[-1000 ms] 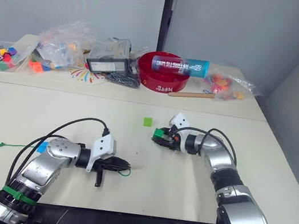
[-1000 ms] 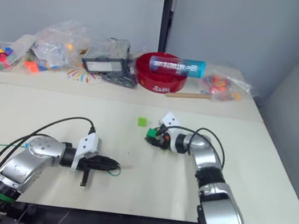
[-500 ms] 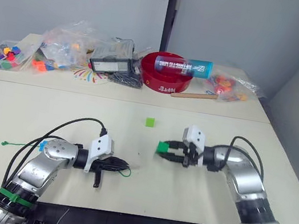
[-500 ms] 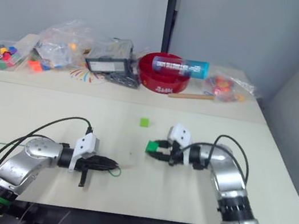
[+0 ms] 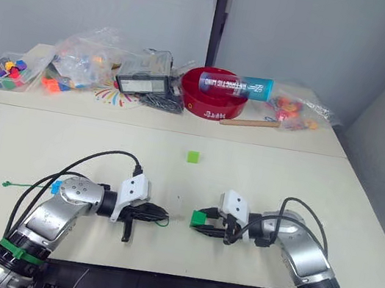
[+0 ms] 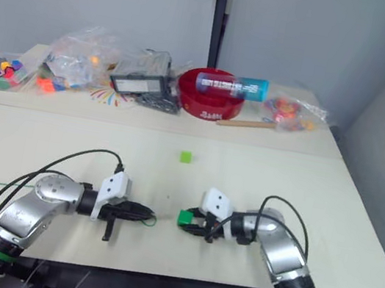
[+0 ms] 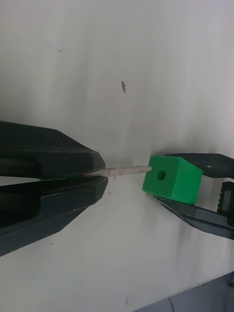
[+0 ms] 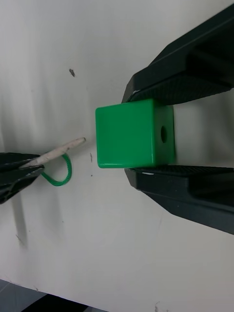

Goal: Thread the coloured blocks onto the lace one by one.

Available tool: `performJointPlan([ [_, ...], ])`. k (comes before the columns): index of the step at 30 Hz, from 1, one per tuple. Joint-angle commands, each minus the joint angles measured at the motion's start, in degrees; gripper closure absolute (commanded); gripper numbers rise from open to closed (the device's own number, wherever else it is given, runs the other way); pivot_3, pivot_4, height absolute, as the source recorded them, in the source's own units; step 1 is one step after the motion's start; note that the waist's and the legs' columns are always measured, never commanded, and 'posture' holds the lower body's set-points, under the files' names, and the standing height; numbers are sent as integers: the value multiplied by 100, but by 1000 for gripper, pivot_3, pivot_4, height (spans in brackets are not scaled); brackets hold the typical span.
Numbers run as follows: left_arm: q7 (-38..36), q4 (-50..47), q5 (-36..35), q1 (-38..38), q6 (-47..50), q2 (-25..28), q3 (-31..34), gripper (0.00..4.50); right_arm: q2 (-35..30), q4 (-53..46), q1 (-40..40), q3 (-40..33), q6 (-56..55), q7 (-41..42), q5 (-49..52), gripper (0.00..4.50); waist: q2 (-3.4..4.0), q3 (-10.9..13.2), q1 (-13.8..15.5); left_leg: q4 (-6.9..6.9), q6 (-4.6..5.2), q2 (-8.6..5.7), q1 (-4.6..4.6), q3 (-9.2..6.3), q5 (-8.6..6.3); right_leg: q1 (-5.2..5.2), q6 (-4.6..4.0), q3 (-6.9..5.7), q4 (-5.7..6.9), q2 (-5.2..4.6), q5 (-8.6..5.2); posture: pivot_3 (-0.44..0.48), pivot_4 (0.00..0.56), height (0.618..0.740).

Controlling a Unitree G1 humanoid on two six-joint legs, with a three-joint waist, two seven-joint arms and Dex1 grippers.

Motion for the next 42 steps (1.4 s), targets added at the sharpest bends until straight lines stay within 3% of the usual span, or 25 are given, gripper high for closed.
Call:
performJointPlan([
  [1,239,-364,375,-122,201,123,-247,4500,-66,-31,125,75,-208,73,-51,3335,0,0,10,0,0,0,0,-2,0,1,0,-1,0,0,0,0,150,731],
  [15,409,-860,395,-400,777,-19,-442,4500,-137,-1,60,143,-280,127,-183,3335,-1,0,11,0,0,0,1,-1,0,4,0,0,-1,0,0,0,150,731],
  [42,295,-1076,361,-576,1008,-92,-644,4500,-147,-161,41,180,-158,113,-187,3335,-1,0,9,0,0,-1,2,-2,0,5,0,0,0,0,0,0,150,731],
])
